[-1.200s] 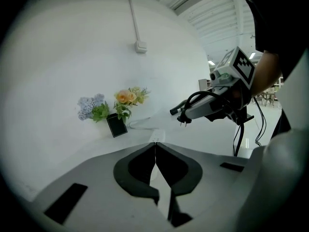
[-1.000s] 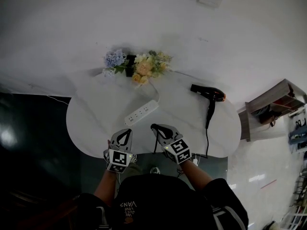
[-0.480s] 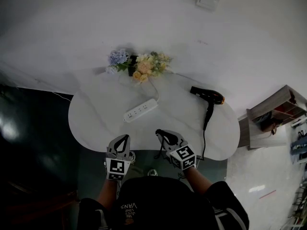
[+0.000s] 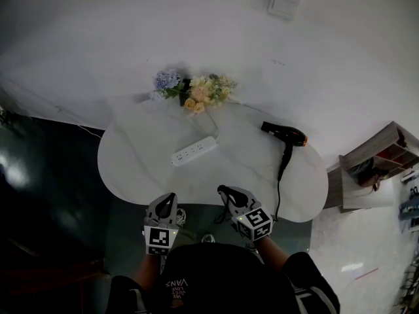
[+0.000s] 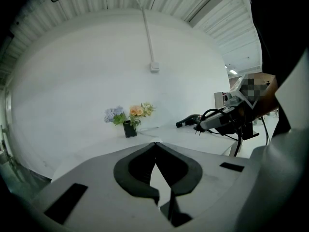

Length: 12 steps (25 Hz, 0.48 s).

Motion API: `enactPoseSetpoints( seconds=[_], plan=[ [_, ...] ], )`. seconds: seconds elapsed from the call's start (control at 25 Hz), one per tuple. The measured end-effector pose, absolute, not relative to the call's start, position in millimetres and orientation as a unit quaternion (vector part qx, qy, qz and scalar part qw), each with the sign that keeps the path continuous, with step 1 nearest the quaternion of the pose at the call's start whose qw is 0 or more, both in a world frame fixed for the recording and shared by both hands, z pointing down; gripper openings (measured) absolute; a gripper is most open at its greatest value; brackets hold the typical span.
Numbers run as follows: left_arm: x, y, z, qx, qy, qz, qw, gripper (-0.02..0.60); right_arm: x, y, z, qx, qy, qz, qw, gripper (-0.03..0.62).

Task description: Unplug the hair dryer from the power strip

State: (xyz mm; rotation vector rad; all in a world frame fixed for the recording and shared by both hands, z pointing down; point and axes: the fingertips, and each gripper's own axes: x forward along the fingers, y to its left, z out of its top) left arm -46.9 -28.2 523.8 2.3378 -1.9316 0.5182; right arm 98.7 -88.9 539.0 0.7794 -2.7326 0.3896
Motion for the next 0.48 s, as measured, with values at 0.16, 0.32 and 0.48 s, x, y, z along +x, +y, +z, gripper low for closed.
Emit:
enactPoseSetpoints(
  seconds=[0.16,0.32,0.48],
  plan=[
    [-44,-22,521,0.758,-0.631,0.162,0.033,0.018,99,-83,535,0.264,-0.946,0.136,0.13,0.072],
    [-42,-17,525,0.759,-0.626,0.176,0.03,0.018,100,-79,535,0.263,-0.946,0.139,0.127,0.072],
    [-39,-16,516,0.76,-0.629,0.163,0.019,0.018,98,-75,531,0.26,-0.948,0.132,0.125,0.072]
  ],
)
